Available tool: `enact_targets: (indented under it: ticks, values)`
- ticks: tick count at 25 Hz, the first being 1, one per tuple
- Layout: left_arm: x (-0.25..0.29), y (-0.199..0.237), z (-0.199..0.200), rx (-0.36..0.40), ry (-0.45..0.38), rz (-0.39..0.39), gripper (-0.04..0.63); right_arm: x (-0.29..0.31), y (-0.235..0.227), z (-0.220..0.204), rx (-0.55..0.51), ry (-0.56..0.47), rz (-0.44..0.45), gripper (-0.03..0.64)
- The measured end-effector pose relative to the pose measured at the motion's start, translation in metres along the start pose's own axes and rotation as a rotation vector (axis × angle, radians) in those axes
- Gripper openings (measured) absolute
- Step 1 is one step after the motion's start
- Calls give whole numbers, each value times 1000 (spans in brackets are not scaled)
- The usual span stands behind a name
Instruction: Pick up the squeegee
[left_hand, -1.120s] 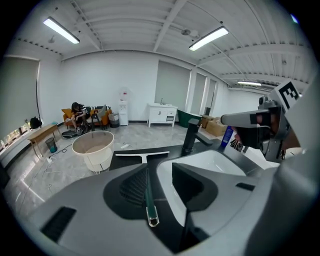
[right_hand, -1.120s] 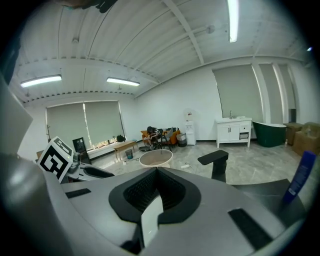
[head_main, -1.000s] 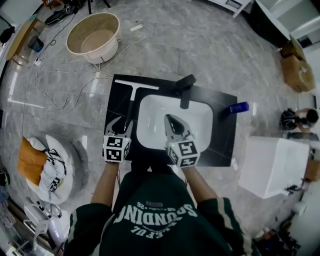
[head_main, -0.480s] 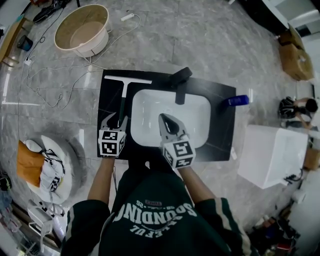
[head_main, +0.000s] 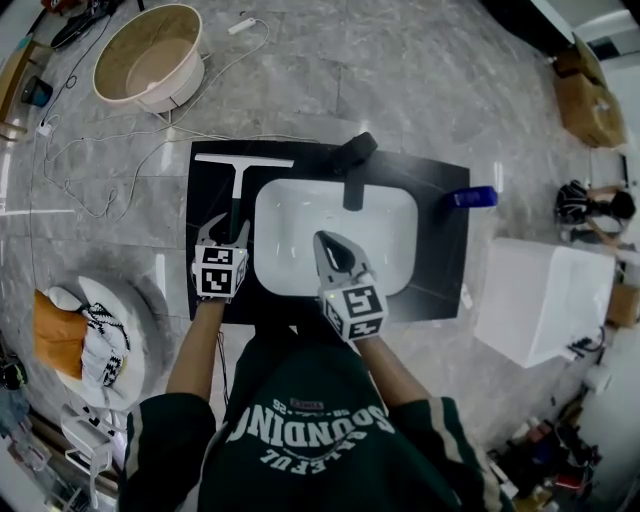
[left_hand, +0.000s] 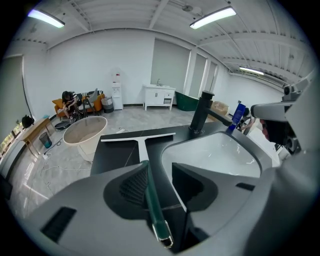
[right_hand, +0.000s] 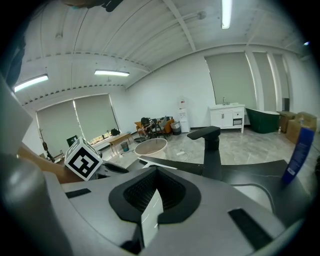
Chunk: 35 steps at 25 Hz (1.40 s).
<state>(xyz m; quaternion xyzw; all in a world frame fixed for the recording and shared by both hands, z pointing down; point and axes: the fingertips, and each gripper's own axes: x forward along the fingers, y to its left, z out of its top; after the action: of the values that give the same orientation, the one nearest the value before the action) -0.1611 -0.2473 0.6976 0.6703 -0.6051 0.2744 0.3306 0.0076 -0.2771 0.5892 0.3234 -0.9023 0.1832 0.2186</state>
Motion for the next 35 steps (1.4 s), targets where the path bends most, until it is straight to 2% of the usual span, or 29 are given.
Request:
enact_targets:
  ticks: [7,11,17,23,28,32,35]
  values:
    - [25,15,13,-33,23,24,132,1,-7,-4,6,20,-10,2]
    - [38,23,18,-91,60,16,131,1,-9,-8,11,36,-10,2]
    - [56,35,21,-137,120,25,132,0,-15,-14,24,46,-15,2]
    - [71,39,16,-136,175,31,130,0,-24,-15,43,55,-36,2]
    - [76,39,10,-100,232,45,130,-3,-29,-16,54,53,-49,2]
    - [78,41,8,-67,245,31,115,-5,-32,-20,64,56,-58,2]
    - [78,42,9,-84,247,23,104,-7,-38,-22,80,54,-72,2]
